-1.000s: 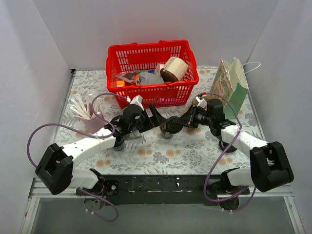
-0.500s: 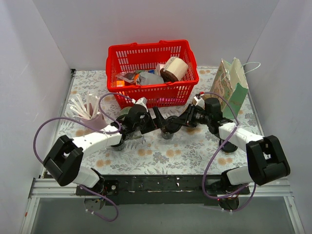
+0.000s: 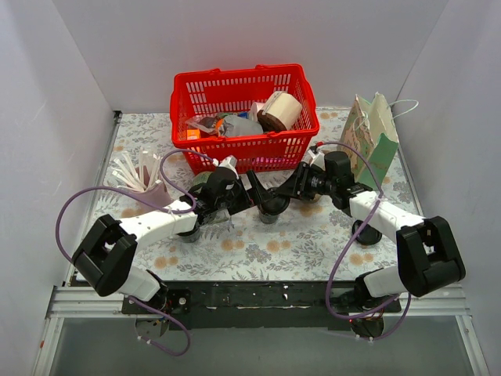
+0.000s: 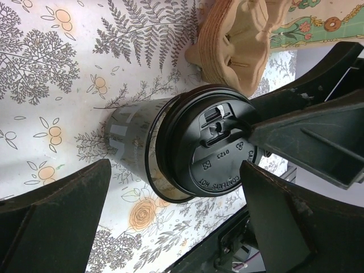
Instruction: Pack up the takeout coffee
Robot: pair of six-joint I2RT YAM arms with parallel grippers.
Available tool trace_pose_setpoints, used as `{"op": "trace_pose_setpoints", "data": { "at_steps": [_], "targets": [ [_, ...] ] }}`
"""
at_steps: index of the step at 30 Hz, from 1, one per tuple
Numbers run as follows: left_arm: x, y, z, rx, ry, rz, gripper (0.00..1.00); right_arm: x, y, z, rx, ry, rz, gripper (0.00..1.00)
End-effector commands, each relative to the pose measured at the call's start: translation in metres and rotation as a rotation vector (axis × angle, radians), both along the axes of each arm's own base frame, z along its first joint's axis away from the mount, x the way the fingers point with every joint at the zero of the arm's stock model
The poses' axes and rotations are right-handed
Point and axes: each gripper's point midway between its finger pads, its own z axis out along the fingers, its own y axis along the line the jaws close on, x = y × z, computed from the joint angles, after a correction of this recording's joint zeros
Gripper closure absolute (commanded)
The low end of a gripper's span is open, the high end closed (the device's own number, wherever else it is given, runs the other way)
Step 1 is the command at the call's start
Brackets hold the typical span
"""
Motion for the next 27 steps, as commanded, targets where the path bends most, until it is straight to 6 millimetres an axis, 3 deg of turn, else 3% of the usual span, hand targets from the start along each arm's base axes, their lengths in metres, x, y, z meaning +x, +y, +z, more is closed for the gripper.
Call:
{"op": "trace_pose_setpoints", "data": {
  "at_steps": [1,18,27],
  "targets": [
    [0.008,-0.006,0.019,-0.048,-0.019,0.017,0.02,0.007,0.0,0.001,-0.066,-0.032,0.007,0.49],
    [0.007,-0.009,0.015,-0.061,0.017,0.023,0.02,0.011,-0.001,-0.015,-0.15,-0.045,0.041,0.48],
    [0.008,-0.008,0.011,-0.047,0.011,0.023,0.11,0.006,0.013,-0.018,-0.136,-0.033,0.083,0.46]
  ]
}}
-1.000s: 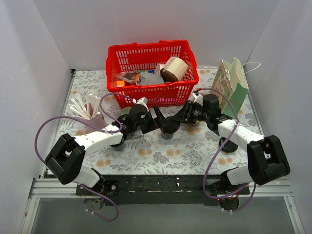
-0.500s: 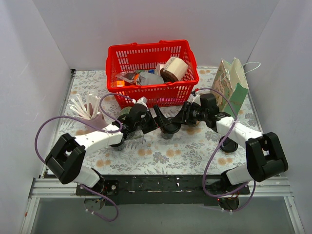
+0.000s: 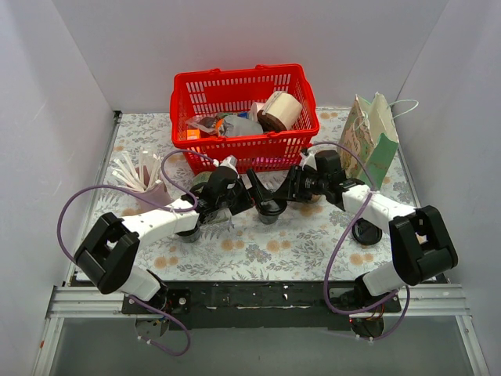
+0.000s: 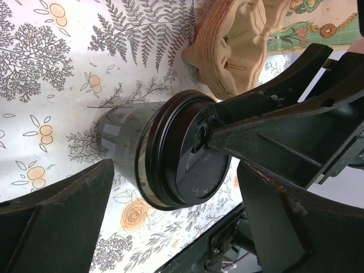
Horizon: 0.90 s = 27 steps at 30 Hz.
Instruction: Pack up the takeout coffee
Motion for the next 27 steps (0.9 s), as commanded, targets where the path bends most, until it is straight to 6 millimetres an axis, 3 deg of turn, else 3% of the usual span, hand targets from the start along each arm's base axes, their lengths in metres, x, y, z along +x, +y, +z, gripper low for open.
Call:
{"op": "trace_pose_setpoints", "data": {
  "at_steps": [1,12,23,27],
  "targets": [
    [0.008,-0.002,0.011,-0.008,-0.036,0.003,0.11,0.006,0.012,0.011,0.008,-0.049,0.033,0.46],
    [0.006,0.005,0.009,0.002,-0.073,0.009,0.28,0.001,0.015,0.01,-0.004,-0.035,0.036,0.38],
    [-0.001,0.013,0.003,0.007,-0.058,0.018,0.27,-0.01,0.019,0.022,0.026,-0.037,0.057,0.39],
    [0.0,0.012,0.005,-0.016,-0.063,0.026,0.31,-0.012,0.024,0.024,0.035,-0.031,0.067,0.39]
  ]
}}
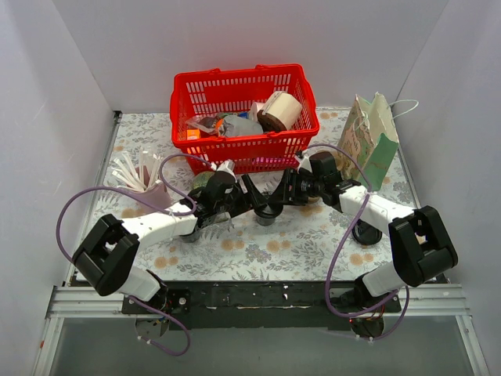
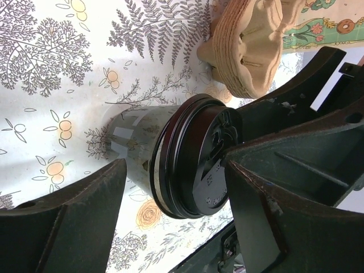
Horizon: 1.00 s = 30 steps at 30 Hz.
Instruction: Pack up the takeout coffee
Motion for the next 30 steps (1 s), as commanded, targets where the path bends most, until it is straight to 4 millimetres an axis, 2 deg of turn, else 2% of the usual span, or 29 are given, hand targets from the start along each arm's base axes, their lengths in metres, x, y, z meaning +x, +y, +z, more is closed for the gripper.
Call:
{"op": "trace_pose_setpoints", "data": {
  "at_steps": [1,6,11,19,26,30],
  "targets": [
    [0.003,0.003,0.017,-0.048,-0.039,0.016,0.32,0.003,0.012,0.027,0.045,-0.055,0.027,0.38],
    [0.002,0.003,0.018,-0.087,-0.028,0.001,0.36,0.005,0.017,0.026,0.036,-0.056,0.027,0.37],
    [0.0,0.005,0.021,-0.113,-0.03,-0.003,0.42,0.002,0.012,0.018,-0.024,-0.044,0.012,0.37],
    [-0.001,0.014,0.01,-0.103,-0.002,0.016,0.52,-0.001,0.002,0.015,-0.086,-0.056,0.004,0.34],
    [-0.001,0.019,0.009,-0.108,-0.001,0.03,0.53,-0.008,0.005,0.019,-0.051,-0.043,0.022,0.35],
    [-0.004,0.018,0.016,-0.138,-0.019,0.016,0.47,-0.006,0.008,0.031,-0.023,-0.068,0.024,0.37]
  ]
}}
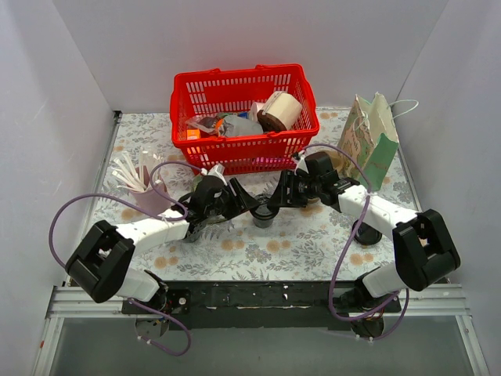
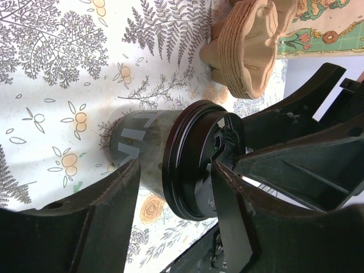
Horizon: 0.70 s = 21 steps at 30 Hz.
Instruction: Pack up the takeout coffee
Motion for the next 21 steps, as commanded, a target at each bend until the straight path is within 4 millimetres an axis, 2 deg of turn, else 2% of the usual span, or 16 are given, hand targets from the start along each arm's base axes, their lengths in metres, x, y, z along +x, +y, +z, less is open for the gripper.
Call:
{"op": "trace_pose_setpoints", "data": {
  "at_steps": [1,5,9,14,21],
  "targets": [
    [-0.002,0.0,0.022,-0.056,-0.049,-0.015,0.47,0.004,0.007,0.033,0.059,-0.078,0.025,0.38],
    [-0.004,-0.002,0.023,-0.066,-0.055,-0.036,0.42,0.007,0.002,0.033,0.001,-0.092,0.032,0.38],
    [-0.004,-0.003,0.027,-0.073,-0.063,-0.043,0.42,0.005,0.004,0.034,0.006,-0.088,0.046,0.39],
    [-0.005,-0.002,0.019,-0.054,-0.042,-0.044,0.42,0.003,0.007,0.028,-0.008,-0.069,0.058,0.4],
    [-0.008,0.007,0.003,-0.009,-0.011,-0.018,0.43,0.0,0.007,0.009,-0.049,-0.04,0.057,0.4]
  ]
}}
